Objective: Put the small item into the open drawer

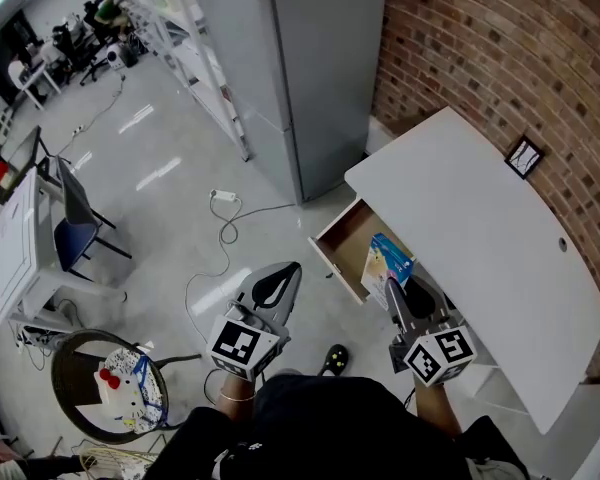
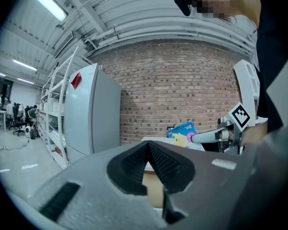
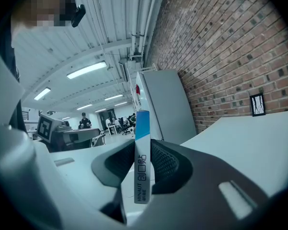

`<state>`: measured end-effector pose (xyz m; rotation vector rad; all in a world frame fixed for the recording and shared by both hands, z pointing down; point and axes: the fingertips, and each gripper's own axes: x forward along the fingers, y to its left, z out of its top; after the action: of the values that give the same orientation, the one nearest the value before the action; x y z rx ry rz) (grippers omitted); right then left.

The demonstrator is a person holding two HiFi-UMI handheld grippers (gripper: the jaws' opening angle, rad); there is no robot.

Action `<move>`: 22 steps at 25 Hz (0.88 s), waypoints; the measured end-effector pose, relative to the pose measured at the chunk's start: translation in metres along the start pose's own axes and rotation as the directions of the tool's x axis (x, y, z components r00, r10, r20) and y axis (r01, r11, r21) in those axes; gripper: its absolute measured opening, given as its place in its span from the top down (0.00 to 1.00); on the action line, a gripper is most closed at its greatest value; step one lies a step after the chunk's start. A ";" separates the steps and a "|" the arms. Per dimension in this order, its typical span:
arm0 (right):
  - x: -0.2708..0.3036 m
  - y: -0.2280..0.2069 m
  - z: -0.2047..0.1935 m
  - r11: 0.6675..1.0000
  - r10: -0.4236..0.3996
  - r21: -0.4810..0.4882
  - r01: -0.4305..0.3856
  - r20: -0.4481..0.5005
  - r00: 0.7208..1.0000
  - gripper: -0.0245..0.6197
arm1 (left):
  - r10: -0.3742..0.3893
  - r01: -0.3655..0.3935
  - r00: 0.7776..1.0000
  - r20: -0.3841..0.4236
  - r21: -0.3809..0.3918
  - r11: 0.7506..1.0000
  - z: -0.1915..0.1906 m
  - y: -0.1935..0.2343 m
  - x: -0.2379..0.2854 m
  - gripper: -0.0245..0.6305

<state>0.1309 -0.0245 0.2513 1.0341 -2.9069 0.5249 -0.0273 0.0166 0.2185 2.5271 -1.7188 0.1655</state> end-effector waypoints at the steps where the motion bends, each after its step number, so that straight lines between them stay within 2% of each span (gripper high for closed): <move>1: 0.000 -0.003 -0.001 1.000 0.000 0.000 0.000 -0.002 1.000 0.80 | -0.004 0.004 1.000 -0.003 0.004 1.000 -0.001 -0.001 0.004 0.97; 7: 0.005 -0.023 -0.005 0.999 -0.007 -0.032 0.007 -0.021 1.000 0.80 | -0.023 0.023 1.000 -0.009 0.015 1.000 -0.006 -0.002 0.026 0.97; 13: 0.012 -0.043 -0.022 0.997 -0.069 -0.019 0.068 -0.065 0.995 0.80 | -0.052 0.052 0.998 -0.037 0.006 0.999 -0.020 0.010 0.044 0.97; 22: 0.043 -0.067 -0.048 0.988 -0.148 -0.066 0.139 -0.148 0.978 0.80 | -0.122 0.120 0.989 -0.086 -0.021 0.993 -0.046 0.034 0.080 0.97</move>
<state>0.1340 -0.0843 0.3223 1.1318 -2.6738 0.4908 -0.0322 -0.0634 0.2748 2.5629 -1.5250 0.2492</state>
